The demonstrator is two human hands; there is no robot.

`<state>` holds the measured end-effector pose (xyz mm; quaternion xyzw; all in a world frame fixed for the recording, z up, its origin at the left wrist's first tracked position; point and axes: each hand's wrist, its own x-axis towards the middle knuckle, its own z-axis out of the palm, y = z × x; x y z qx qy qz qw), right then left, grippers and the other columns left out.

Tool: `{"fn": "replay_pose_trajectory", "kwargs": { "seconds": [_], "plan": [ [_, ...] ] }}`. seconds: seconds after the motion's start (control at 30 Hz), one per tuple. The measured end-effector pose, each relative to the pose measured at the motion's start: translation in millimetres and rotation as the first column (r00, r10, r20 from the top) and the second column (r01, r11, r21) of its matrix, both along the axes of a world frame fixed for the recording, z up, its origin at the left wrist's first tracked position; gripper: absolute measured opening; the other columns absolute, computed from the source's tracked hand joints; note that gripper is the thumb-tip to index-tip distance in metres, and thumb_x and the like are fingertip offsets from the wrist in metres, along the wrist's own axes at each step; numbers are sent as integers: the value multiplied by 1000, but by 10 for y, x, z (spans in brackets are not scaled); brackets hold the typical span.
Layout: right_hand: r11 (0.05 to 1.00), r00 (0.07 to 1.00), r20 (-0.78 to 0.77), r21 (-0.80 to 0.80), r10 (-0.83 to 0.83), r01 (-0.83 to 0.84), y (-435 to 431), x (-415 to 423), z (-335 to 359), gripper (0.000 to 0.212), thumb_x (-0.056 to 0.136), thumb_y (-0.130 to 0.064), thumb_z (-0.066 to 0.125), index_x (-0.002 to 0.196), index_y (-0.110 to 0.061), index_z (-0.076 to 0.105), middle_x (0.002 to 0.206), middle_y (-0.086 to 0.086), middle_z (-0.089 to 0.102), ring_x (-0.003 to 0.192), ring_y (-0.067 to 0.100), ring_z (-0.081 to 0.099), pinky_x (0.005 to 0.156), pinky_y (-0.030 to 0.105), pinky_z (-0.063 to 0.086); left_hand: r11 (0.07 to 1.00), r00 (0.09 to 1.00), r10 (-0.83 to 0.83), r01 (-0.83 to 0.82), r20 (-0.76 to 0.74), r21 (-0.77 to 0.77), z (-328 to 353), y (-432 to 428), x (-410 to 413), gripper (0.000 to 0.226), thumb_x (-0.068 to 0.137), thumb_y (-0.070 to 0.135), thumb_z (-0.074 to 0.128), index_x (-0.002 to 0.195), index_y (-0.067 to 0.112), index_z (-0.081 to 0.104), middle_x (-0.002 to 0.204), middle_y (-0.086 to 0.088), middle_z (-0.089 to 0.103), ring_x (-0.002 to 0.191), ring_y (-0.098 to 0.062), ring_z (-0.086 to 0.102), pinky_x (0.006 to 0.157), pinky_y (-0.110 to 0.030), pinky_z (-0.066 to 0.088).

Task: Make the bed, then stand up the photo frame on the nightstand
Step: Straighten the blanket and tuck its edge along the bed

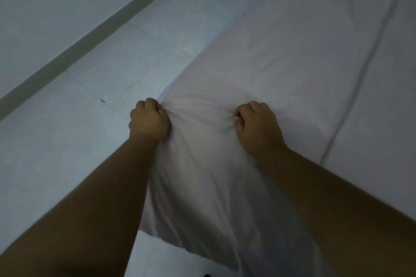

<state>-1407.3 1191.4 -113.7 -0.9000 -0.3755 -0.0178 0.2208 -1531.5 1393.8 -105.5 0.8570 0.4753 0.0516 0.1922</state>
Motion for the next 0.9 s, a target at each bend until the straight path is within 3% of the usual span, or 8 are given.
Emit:
{"fn": "replay_pose_trajectory", "kwargs": {
  "seconds": [0.07, 0.17, 0.3, 0.47, 0.57, 0.73, 0.9],
  "plan": [
    [1000, 999, 31, 3, -29, 29, 127, 48, -16, 24, 79, -23, 47, 84, -9, 65, 84, 14, 64, 78, 35, 58, 68, 37, 49, 998, 998, 55, -54, 23, -32, -46, 88, 162, 37, 98, 31, 36, 126, 9, 47, 128, -22, 49, 118, -42, 46, 97, -48, 38],
    [998, 997, 49, -20, -54, 55, 304, 105, -42, 28, 78, -20, 55, 101, -6, 66, 101, 16, 66, 92, 37, 60, 80, 40, 49, 999, 998, -52, 52, -26, 8, -117, 214, 336, 48, 101, 38, 26, 120, 3, 51, 121, -24, 55, 112, -42, 50, 94, -47, 41],
    [991, 996, 10, -91, -93, 93, 464, 126, -111, 44, 84, -27, 45, 115, -2, 64, 119, 18, 64, 111, 35, 60, 97, 42, 45, 992, 991, -129, 129, -30, -6, -147, 317, 361, 51, 102, 38, 22, 112, -1, 54, 113, -26, 61, 105, -42, 56, 87, -43, 44],
    [988, 998, -42, -150, -54, 47, 636, 172, -46, 48, 86, -30, 42, 118, -1, 63, 126, 20, 61, 117, 37, 57, 101, 49, 41, 999, 998, -40, 40, -50, -11, -117, 638, 256, 51, 101, 38, 23, 111, -3, 53, 112, -30, 60, 104, -45, 56, 88, -46, 44],
    [990, 997, -61, -135, -44, 35, 665, 310, -41, 48, 87, -27, 46, 125, -1, 58, 134, 19, 55, 125, 36, 51, 107, 48, 34, 992, 990, -90, 79, -109, -103, -138, 750, 349, 53, 102, 37, 23, 111, -5, 54, 115, -32, 59, 108, -45, 54, 91, -44, 42],
    [987, 996, -67, -152, -55, 44, 744, 668, -81, 57, 91, -34, 30, 134, -2, 48, 143, 17, 46, 134, 33, 41, 113, 43, 24, 970, 988, -134, 115, -73, -216, 40, 690, 859, 67, 101, 47, 16, 125, -2, 55, 131, -29, 54, 124, -41, 47, 105, -39, 34],
    [973, 995, -82, -228, -55, 34, 905, 1069, -74, 54, 100, -33, 29, 147, -9, 25, 156, 9, 23, 145, 24, 16, 118, 36, 4, 968, 979, -193, 179, -68, -178, 25, 703, 1488, 64, 100, 48, 23, 112, -4, 58, 122, -28, 58, 116, -41, 52, 98, -39, 39]
  ]
}}
